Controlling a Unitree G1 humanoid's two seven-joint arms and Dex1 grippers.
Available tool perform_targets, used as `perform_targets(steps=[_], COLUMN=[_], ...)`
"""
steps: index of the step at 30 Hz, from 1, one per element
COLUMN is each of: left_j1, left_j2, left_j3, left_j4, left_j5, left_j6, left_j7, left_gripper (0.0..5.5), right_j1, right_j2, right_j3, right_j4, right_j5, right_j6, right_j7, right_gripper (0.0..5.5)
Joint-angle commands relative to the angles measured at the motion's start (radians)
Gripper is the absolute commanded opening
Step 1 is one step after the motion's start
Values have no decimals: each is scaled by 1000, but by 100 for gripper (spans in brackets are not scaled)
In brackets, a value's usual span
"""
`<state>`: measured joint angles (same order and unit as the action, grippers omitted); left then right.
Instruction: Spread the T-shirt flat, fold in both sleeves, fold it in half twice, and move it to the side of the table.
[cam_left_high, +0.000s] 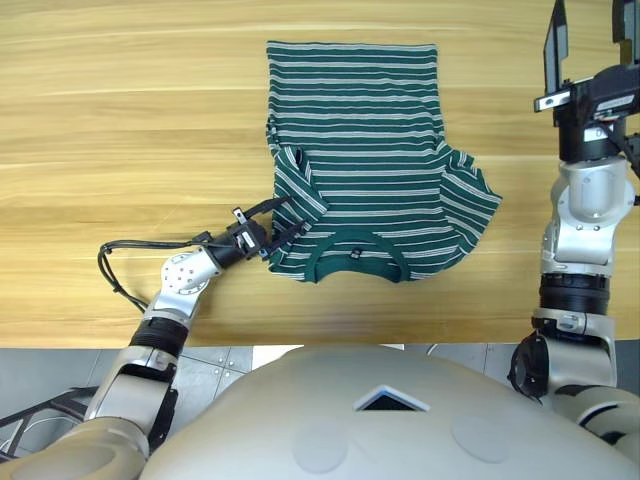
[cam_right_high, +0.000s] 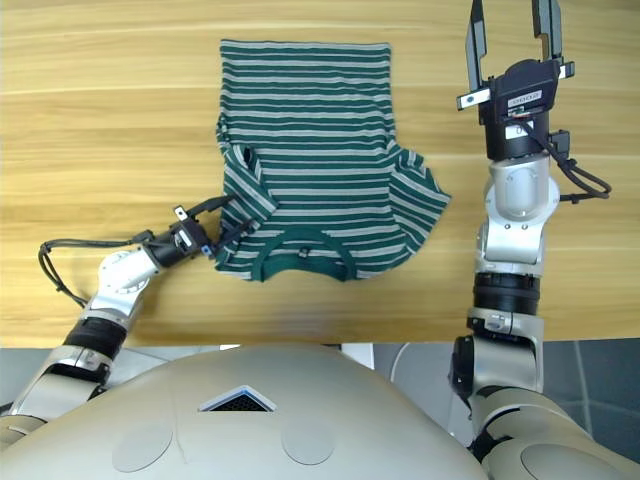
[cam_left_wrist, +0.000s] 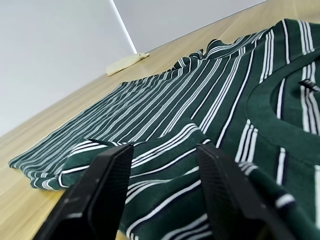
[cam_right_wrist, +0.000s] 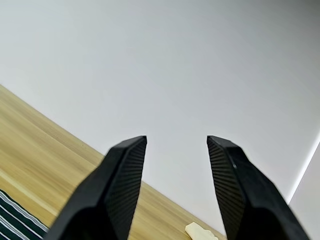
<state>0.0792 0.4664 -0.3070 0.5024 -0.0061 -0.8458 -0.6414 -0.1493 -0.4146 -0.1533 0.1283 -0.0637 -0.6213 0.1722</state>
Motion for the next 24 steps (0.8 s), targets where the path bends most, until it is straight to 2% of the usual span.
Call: perform_targets(steps=[1, 7, 12, 18, 24], left_j1=[86, 84, 121, 182, 160], left_j2=[78, 145, 171, 188, 192], left_j3=[-63, -63, 17, -45, -94], left_j4=[59, 38, -141, -302, -294], left_j5=[185, 265, 248, 354, 372], left_j6=[81, 81, 73, 130, 156], left_j7=[-6, 60, 145, 116, 99], left_gripper=[233, 233, 233, 233, 233], right_j1=[-15, 2, 70, 66, 58], right_j2=[-16, -65, -172, -202, -213], right_j3=[8, 7, -53, -47, -34], right_j4=[-16, -23, -13, -14, -7], right_j5=[-36, -122, -236, -257, -268], right_j6=[17, 21, -1, -3, 1], right_j7=[1, 7, -24, -36, -45], right_gripper=[226, 226, 226, 226, 226])
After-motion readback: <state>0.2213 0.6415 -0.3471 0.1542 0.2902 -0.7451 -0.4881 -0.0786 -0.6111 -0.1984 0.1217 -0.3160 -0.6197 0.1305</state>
